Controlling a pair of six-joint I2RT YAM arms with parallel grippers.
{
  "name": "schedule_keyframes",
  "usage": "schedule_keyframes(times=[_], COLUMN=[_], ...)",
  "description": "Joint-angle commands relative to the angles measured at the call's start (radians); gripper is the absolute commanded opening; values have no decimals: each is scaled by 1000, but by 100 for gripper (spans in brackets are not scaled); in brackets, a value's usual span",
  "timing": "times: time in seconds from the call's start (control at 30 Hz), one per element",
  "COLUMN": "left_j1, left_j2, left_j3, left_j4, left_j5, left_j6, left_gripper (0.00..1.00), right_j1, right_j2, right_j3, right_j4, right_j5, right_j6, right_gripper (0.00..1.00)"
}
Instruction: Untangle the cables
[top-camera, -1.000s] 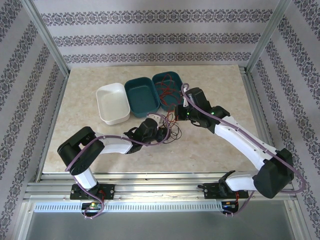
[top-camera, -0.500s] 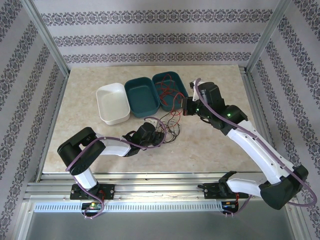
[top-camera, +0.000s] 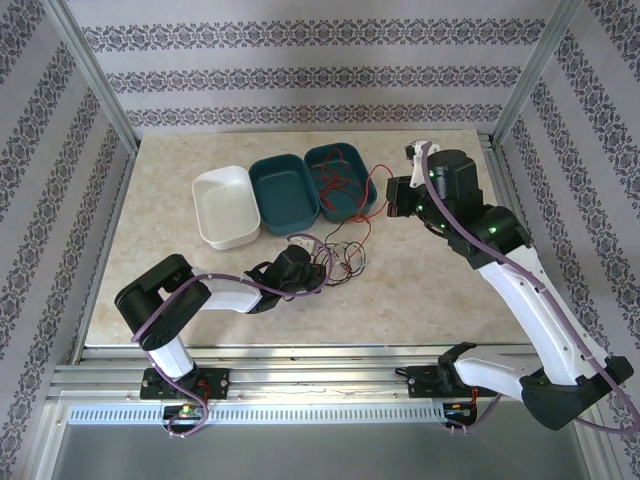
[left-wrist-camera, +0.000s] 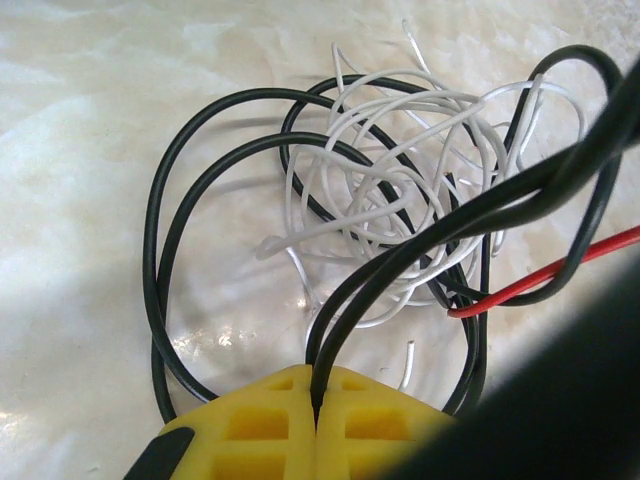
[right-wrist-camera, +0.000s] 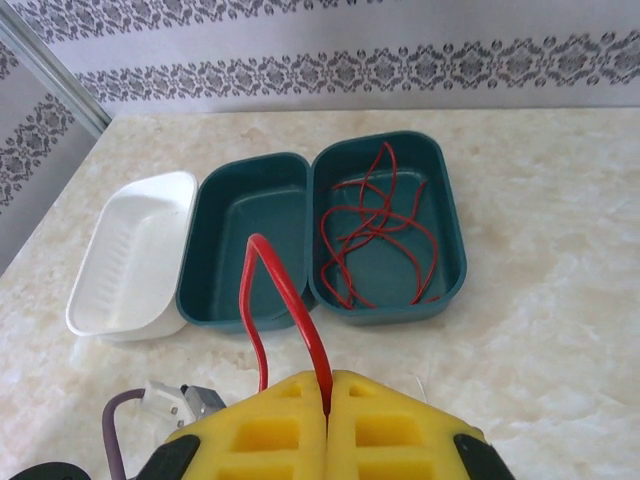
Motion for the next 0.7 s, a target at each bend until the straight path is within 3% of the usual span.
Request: schedule_keyframes(times=[0.0, 0.43, 0.67], left_j1=[-12, -12, -13], left_j2=[-3, 4, 4], left_j3=[-12, -10, -7], left_j4=[6, -14, -30], left_j5=[5, 12, 22], left_j6=[-15, -20, -20], left_gripper=[0, 0, 0], right_j1=[-16, -94, -140], right_j2=[-16, -1, 26], right_j3=[60, 204, 256], right_j4=[-23, -67, -103], right_j5=[29, 111, 233], right_j6=[-44, -114, -161], right_gripper=[0, 0, 0])
